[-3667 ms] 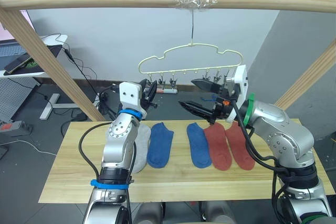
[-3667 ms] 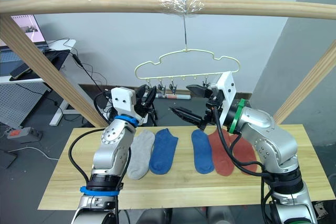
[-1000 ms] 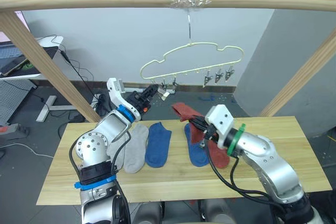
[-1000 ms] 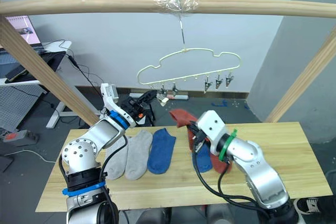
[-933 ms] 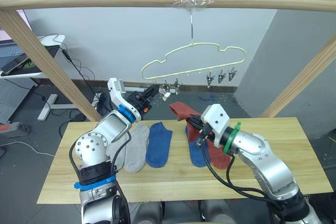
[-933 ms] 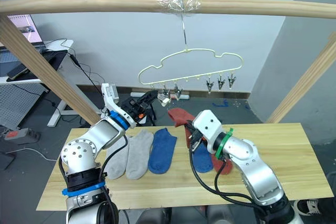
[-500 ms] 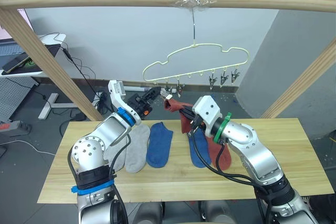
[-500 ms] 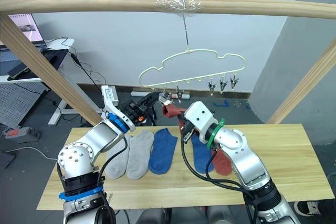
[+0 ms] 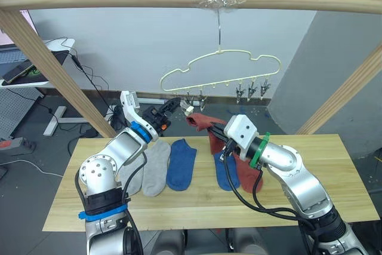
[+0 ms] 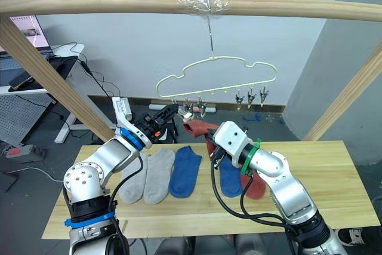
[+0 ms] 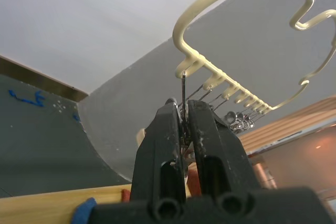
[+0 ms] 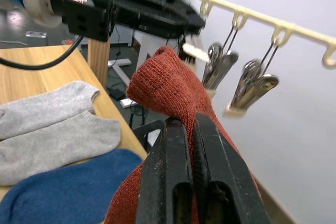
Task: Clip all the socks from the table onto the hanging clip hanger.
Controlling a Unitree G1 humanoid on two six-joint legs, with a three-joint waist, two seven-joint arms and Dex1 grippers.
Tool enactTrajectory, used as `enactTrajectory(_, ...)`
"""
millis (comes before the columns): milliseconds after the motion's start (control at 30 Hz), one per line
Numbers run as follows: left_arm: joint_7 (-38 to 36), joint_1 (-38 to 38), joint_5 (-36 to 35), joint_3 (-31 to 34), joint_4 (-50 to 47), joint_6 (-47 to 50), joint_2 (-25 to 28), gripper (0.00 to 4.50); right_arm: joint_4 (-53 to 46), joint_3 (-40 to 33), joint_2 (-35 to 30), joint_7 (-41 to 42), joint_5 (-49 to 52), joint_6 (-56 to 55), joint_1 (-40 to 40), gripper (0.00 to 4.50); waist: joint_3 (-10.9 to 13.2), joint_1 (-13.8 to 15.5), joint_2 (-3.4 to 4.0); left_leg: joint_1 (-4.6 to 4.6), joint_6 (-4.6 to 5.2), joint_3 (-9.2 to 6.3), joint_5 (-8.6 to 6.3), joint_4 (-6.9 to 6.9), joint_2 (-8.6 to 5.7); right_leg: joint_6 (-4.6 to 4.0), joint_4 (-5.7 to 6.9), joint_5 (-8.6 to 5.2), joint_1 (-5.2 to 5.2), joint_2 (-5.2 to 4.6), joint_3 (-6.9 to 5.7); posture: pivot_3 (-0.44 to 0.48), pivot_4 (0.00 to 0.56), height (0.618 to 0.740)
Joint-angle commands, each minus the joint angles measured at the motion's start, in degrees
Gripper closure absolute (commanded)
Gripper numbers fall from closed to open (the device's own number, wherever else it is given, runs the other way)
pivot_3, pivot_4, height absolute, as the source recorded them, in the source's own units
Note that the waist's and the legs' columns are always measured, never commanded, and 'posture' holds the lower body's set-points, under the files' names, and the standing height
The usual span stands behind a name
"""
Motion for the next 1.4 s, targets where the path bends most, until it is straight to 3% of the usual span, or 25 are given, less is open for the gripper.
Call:
enactTrajectory(33,0.42,-0.37,-2.10,-0.52,-0.63,0.35,0.87,4.50,-1.29,-1.38,1.17,-0.87,-0.33,-2.22,-1.17,4.49,0.00,0.00,0.00,0.00,0.00,0.00,0.00,0.00,0.00,0.00,0.00,0.00,0.00,0.00,0.00,-0.071,0.179,0.740)
enactTrajectory(567,1.08,-0.38,-5.18,-1.65,-2.31,-0.86,1.21,4.50,3.62,1.83,4.31,-0.60,-3.80,-5.68,-2.93,4.49,0.00,0.02,0.00,-0.01,-0.03,-0.01,0.02,0.00,-0.01,-0.06,0.00,0.03,0.00,0.00,0.00,-0.056,0.173,0.740)
enactTrajectory(700,-0.39,0.56,-2.78,-2.27,-3.51,-1.88,2.21,4.50,4.65,1.88,4.76,-0.35,-4.19,-6.59,-3.19,4.49,0.00,0.04,0.00,-0.01,-0.04,-0.01,0.02,0.00,-0.02,-0.06,-0.01,0.03,0.00,0.00,0.00,-0.052,0.175,0.740)
enactTrajectory(1000,-1.33,2.05,-3.59,-2.38,-4.51,-2.39,4.01,1.80,6.25,1.77,5.98,-0.16,-3.67,-7.12,-3.35,4.50,0.00,0.04,0.00,-0.01,-0.02,-0.02,0.01,0.00,-0.01,-0.06,0.00,0.03,0.00,0.00,0.00,-0.040,0.176,0.740)
enactTrajectory(1200,-1.30,4.61,-3.65,0.24,-5.65,-1.87,10.30,0.05,8.79,1.42,11.72,0.30,1.69,-1.97,-3.44,4.50,0.00,-0.14,0.00,0.01,-0.01,-0.02,0.00,-0.02,0.06,-0.08,0.02,0.03,-0.03,0.06,0.02,-0.031,0.178,0.740)
enactTrajectory(1400,-7.09,9.14,1.38,-2.35,-11.70,-1.92,18.18,0.02,11.82,-1.42,18.36,1.09,11.03,8.23,-3.26,4.50,0.01,0.25,0.02,-0.04,0.01,-0.04,-0.01,-0.06,0.08,-0.14,0.01,0.02,-0.11,0.10,0.05,-0.005,0.180,0.740)
